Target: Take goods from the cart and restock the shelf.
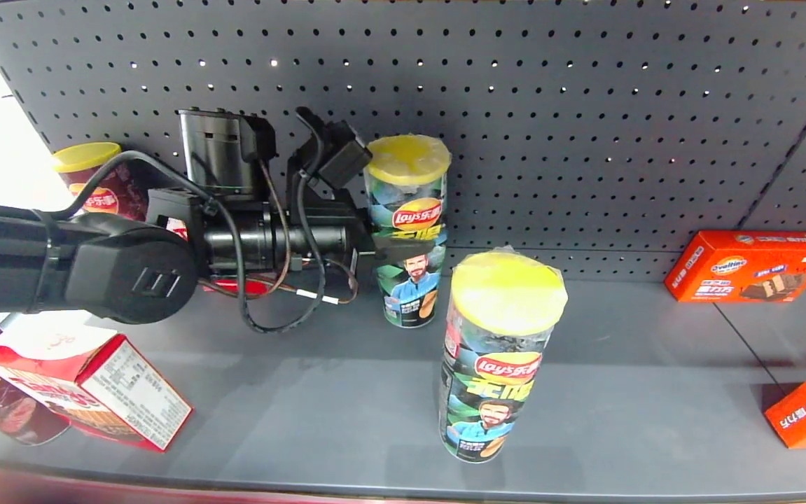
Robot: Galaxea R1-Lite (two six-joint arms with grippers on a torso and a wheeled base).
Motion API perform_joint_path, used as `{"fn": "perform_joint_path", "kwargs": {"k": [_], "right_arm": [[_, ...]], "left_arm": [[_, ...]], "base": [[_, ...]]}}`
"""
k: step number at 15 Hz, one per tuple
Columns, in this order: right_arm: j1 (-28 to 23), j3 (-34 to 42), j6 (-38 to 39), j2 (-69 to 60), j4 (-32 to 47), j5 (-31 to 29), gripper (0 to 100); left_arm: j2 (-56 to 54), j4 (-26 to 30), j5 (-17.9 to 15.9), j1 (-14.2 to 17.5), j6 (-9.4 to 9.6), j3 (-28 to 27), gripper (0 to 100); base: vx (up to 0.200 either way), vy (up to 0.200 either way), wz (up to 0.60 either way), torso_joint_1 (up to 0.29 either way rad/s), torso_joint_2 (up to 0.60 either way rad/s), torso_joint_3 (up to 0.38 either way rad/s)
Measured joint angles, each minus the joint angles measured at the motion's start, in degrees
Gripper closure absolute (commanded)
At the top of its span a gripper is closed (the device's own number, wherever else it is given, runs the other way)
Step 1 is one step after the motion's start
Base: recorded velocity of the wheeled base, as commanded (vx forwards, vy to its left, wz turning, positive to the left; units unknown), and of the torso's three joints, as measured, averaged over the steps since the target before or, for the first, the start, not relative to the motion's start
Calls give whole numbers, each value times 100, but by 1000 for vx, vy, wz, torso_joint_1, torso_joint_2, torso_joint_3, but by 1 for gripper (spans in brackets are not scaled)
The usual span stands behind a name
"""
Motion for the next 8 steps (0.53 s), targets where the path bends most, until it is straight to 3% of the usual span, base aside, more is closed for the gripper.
{"fn": "perform_joint_path", "kwargs": {"k": [8], "right_arm": [[0, 0, -2, 2, 0, 0, 0]], "left_arm": [[763, -6, 4, -126, 0, -844, 100]], "base": [[0, 0, 0, 0, 0, 0]]}}
